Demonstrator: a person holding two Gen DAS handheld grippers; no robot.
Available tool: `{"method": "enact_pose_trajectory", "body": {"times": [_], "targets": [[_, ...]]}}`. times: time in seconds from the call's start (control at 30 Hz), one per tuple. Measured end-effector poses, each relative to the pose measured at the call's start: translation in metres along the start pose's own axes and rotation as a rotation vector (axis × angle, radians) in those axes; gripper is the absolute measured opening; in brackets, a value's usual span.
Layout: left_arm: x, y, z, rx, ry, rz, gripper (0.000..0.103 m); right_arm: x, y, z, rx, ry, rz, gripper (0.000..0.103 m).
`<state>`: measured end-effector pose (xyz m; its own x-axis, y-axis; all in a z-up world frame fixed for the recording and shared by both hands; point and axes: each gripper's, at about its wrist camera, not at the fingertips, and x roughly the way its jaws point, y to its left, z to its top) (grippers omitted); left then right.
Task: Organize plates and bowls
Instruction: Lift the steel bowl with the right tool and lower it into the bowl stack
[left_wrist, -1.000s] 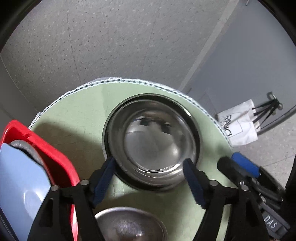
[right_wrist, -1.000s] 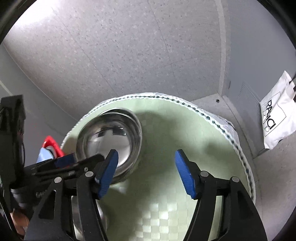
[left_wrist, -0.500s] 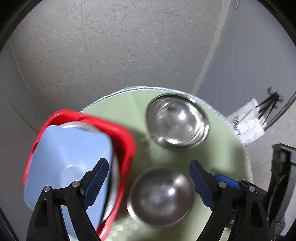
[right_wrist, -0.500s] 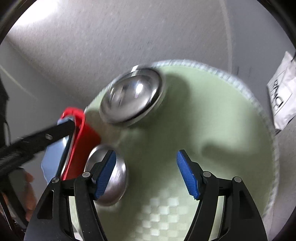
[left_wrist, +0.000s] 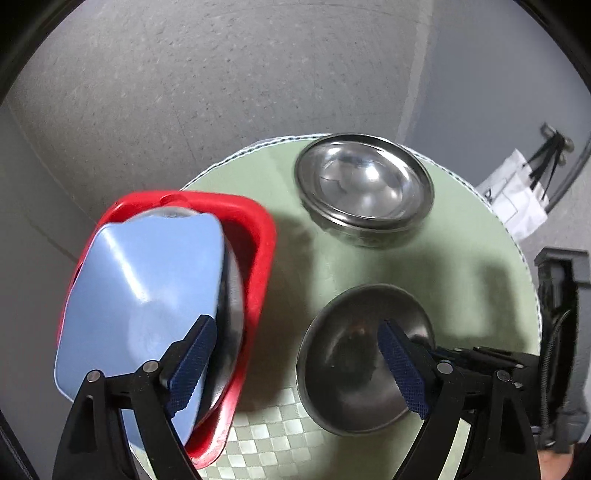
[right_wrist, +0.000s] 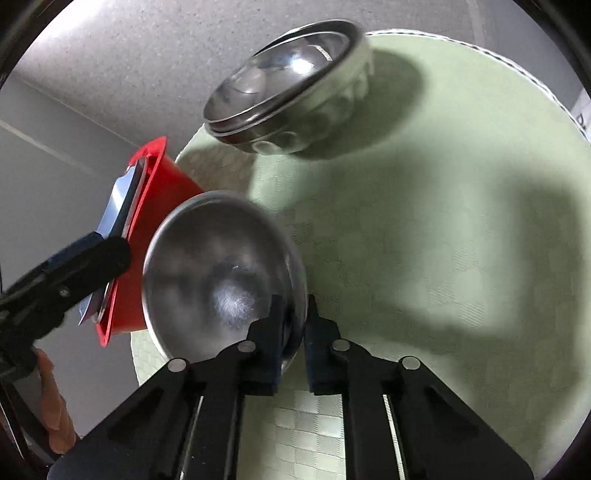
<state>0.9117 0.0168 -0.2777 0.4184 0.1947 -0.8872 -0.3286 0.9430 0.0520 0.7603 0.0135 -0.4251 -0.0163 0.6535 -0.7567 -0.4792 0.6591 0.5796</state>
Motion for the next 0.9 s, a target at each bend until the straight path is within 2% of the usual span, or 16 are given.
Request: {"method": "enact_pose_trajectory", "body": {"times": [0.17, 0.3, 0.4, 0.47, 0.5, 0.63, 0.73, 0.9], "targets": [[0.015, -0.015, 0.007, 0.035, 0.017, -0.006, 0.080, -0.008, -0.018, 0.000, 0.043, -0.019, 0.027, 0.007], [0.022, -0.029, 0.011, 0.061, 0.032, -0.037, 0.067, -0.014, -0.037, -0.005, 0.079, -0.033, 0.050, 0.006], [0.036, -0.036, 0.018, 0.079, 0.049, -0.067, 0.052, -0.023, -0.046, -0.008, 0.094, -0.038, 0.069, 0.006], [0.048, -0.039, 0.023, 0.082, 0.076, -0.089, 0.036, -0.027, -0.054, -0.010, 0.104, -0.044, 0.088, 0.005], [0.054, -0.040, 0.023, 0.084, 0.094, -0.100, 0.023, -0.030, -0.056, -0.009, 0.106, -0.044, 0.091, 0.005], [0.061, -0.041, 0.029, 0.076, 0.092, -0.125, 0.012, -0.036, -0.057, -0.004, 0.106, -0.048, 0.078, 0.005], [0.054, -0.041, 0.038, 0.064, 0.064, -0.160, 0.012, -0.048, -0.058, 0.004, 0.111, -0.061, 0.074, 0.005], [0.029, -0.038, 0.065, 0.055, -0.037, -0.176, 0.012, -0.081, -0.037, 0.032, 0.040, -0.131, 0.040, 0.005]]}}
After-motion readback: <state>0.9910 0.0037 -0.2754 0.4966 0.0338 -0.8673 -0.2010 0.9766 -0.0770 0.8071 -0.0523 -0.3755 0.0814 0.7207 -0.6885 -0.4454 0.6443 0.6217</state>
